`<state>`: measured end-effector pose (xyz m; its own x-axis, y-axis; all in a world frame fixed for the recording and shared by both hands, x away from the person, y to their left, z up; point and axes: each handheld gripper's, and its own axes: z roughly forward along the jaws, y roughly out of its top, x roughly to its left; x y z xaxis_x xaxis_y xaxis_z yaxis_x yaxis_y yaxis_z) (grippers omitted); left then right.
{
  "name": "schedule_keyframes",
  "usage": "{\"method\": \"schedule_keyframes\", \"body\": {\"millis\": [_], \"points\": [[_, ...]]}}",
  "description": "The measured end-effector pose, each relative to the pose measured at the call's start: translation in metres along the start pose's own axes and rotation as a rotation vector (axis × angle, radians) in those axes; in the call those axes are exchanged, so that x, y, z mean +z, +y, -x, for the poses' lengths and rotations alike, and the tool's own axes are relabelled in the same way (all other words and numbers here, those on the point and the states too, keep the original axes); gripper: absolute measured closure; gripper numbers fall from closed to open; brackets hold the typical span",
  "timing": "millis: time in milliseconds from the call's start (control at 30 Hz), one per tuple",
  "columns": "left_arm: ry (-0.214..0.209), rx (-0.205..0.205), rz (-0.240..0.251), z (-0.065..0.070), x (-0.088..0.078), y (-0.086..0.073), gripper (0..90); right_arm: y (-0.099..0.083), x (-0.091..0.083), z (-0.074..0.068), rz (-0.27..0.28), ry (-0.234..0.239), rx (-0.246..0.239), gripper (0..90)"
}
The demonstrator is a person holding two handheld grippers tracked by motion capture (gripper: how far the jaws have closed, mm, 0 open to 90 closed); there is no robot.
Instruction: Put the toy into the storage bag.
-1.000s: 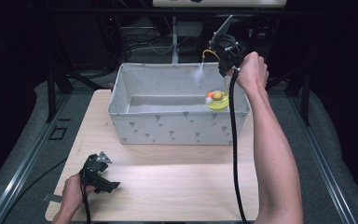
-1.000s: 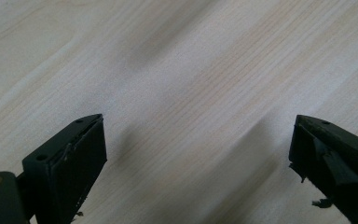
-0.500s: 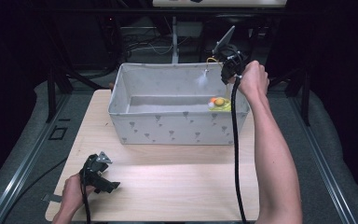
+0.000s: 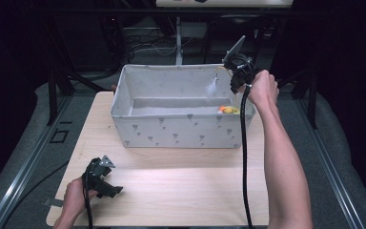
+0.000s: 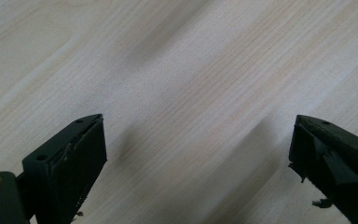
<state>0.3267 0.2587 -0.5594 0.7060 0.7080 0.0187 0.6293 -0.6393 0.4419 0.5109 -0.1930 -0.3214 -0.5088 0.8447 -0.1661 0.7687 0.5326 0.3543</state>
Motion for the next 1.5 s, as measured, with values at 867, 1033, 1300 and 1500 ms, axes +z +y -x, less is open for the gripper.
{"method": "schedule_keyframes", "body": {"millis": [867, 1033, 1300, 1500], "points": [[-0.015, 0.003, 0.002, 0.0, 0.0, 0.001, 3.2, -0.032, 0.03, 0.007, -0.092, 0.036, 0.019, 88.4], [-0.016, 0.003, 0.001, 0.001, 0.001, 0.0, 3.2, -0.034, 0.038, 0.003, -0.105, 0.056, 0.01, 88.4], [-0.017, 0.01, -0.005, 0.002, 0.001, 0.001, 3.1, -0.033, 0.052, -0.001, -0.171, 0.081, -0.009, 88.3], [-0.02, 0.01, -0.008, 0.002, 0.001, 0.0, 3.2, -0.035, 0.061, 0.0, -0.199, 0.122, 0.008, 87.9]]}}
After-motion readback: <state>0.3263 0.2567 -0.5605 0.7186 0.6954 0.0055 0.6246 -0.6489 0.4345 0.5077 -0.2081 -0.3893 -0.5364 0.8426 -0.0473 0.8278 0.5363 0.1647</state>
